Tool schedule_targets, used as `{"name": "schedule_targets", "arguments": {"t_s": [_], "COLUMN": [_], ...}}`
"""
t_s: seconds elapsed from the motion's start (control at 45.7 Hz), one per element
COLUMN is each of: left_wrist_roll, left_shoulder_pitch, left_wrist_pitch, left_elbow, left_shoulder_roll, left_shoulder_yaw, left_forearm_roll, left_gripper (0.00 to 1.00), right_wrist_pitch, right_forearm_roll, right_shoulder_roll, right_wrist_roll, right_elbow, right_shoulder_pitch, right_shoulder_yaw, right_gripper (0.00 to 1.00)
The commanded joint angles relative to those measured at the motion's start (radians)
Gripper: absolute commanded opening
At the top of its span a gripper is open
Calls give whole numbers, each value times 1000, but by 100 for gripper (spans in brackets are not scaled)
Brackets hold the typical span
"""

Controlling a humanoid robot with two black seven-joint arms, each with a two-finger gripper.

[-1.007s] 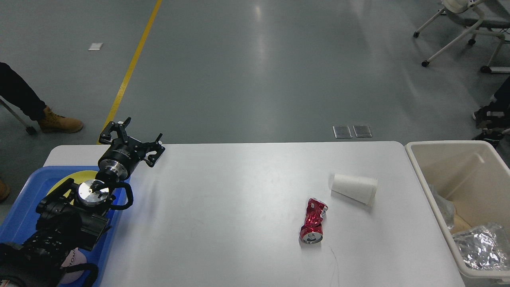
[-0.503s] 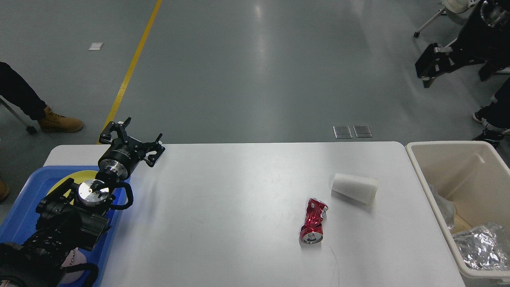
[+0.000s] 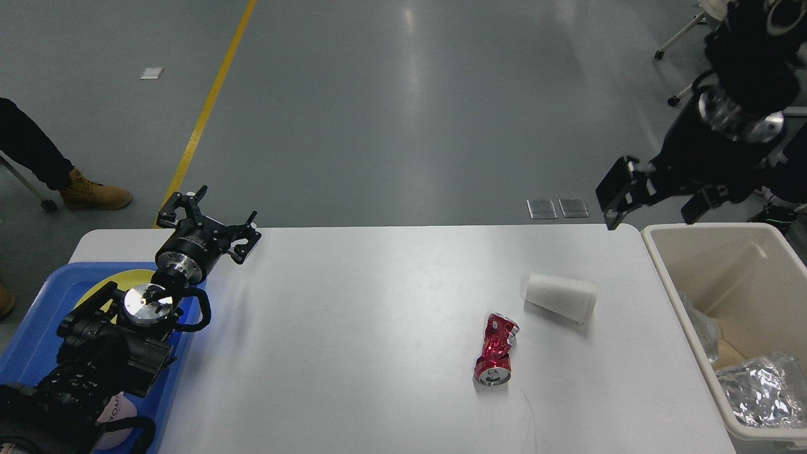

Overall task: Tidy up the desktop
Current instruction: 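Lower the right gripper onto the crumpled red can and grasp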

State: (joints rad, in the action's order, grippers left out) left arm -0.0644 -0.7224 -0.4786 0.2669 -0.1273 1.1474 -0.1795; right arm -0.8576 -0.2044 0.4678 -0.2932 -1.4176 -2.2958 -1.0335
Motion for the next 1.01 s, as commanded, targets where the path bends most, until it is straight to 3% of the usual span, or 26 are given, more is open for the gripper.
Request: {"name": "schedule_targets", "arguments": {"t_s": [0.0,0.131,0.46,0.679,0.985], "left_wrist_roll": [0,0,0,0,0], "left_shoulder_pitch": [0,0,0,0,0], "left_wrist_pitch": [0,0,0,0,0], "left_elbow": [0,0,0,0,0], "left_shoulder_roll": [0,0,0,0,0], "left_shoulder_yaw": [0,0,0,0,0], "left_forearm_roll": [0,0,0,0,0], "left_gripper": [96,96,96,96,96], "right_wrist_pitch": [296,365,557,566,566], "right_forearm_roll": [0,6,39,155,264], "right_shoulder_roll": [-9,-84,-142,-225,-290], "right_wrist_roll": [3,5,-1,-7,-9], "right_elbow": [-237,-259,-127,95,226], "right_shoulder_pitch": [-1,50,367,594,731], "right_shoulder_yaw": [1,15,101,159,162], "right_gripper": [97,97,100,100,98]}}
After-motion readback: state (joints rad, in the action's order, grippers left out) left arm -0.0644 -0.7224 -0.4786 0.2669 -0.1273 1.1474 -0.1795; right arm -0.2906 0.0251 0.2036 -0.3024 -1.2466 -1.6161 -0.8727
